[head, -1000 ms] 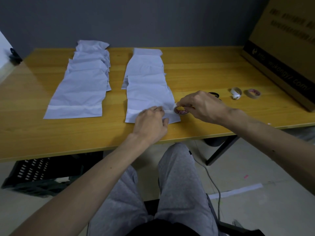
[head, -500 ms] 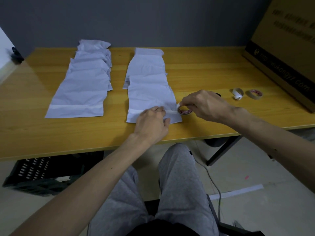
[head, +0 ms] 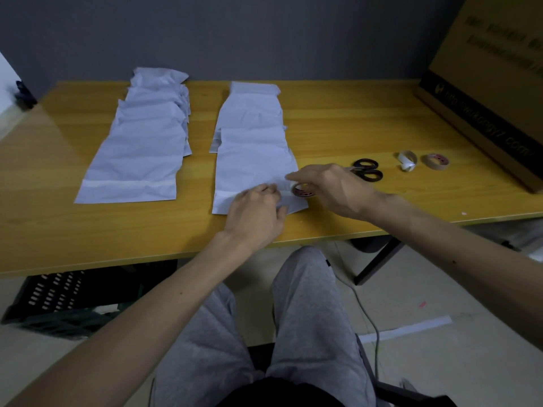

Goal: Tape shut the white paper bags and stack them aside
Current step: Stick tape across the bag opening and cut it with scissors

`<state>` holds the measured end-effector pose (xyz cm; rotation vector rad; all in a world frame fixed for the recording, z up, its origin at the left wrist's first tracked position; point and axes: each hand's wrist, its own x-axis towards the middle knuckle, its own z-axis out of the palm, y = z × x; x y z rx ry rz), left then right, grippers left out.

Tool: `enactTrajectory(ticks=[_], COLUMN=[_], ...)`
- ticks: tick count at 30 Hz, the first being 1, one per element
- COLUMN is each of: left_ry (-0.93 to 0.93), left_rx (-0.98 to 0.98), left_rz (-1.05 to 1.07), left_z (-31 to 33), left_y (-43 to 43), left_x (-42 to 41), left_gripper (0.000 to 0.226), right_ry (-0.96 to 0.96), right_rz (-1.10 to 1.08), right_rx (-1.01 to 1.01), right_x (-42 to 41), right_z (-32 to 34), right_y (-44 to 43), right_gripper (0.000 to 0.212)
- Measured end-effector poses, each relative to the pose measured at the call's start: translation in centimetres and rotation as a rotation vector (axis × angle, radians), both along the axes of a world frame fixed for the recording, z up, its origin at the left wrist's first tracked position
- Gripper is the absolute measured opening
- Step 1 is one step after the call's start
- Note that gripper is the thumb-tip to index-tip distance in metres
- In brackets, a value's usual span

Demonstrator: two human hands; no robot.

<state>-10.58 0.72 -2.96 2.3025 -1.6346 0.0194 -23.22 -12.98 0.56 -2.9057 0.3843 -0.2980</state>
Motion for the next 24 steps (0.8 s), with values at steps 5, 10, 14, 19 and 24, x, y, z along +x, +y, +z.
enactTrajectory(ticks=[5, 10, 14, 19, 24], left_ry=[0.006, -0.002, -0.016, 0.016, 0.094], left_rx=[0.001, 0.007, 0.098, 0.091, 0.033], left_rz=[0.024, 0.006, -0.076, -0.167, -0.211], left_z=[0.1, 0.1, -0.2, -0.6, -1.1], left_y=[0.5, 0.9, 0.8, 0.5, 0.6], left_x=[0.1, 0.4, 0.9, 1.2, 0.9], left_gripper=[0.049, 0.049, 0.047, 0.044, 0.046], right_ry=[-0.093, -0.104, -0.136, -0.18, -0.257], right_rz=[-0.009, -0.003, -0.014, -0.088, -0.12], right_rx=[0.051, 0.07, 0.115, 0.126, 0.148], right_x=[0.1, 0.6, 0.2, -0.5, -1.1], right_z=[-0.3, -0.9, -0.7, -1.0, -1.1], right_y=[0.2, 0.1, 0.5, 0.9, 0.7], right_gripper=[0.019, 0.029, 0.031, 0.039, 0.017])
